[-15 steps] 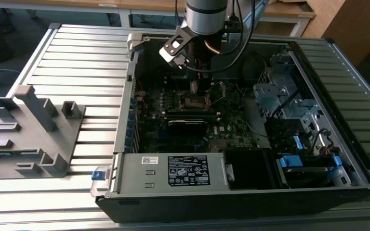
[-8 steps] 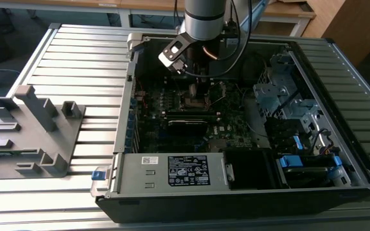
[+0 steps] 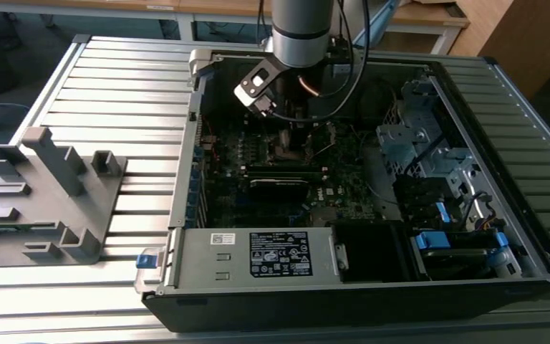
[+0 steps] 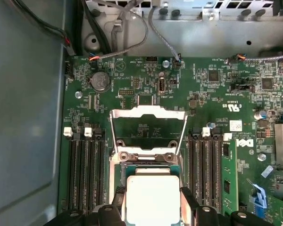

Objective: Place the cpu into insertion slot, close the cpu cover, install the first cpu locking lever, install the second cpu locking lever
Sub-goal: 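Place the cpu into insertion slot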

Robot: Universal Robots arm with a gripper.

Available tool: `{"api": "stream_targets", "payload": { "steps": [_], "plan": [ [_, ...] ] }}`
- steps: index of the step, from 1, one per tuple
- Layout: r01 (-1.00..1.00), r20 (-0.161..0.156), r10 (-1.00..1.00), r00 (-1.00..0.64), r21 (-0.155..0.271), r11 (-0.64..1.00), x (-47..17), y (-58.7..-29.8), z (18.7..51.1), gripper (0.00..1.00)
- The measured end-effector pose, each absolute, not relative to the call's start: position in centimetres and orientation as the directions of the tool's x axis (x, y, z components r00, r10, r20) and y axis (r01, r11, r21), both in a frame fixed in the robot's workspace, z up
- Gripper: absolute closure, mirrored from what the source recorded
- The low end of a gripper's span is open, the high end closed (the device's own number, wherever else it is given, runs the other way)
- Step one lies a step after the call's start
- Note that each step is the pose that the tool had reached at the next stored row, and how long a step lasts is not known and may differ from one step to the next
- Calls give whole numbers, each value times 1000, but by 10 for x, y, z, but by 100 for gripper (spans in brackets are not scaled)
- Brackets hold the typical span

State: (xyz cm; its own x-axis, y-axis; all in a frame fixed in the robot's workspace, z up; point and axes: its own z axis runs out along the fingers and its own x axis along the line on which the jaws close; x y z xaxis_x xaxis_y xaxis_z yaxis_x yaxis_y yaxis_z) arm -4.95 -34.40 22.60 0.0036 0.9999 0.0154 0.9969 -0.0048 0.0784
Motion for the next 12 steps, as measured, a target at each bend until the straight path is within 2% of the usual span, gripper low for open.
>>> {"api": "stream_targets", "payload": {
  "steps": [12],
  "plan": [
    [997,15,1000,4,75,-5,-51,-344,216,46]
  ]
}}
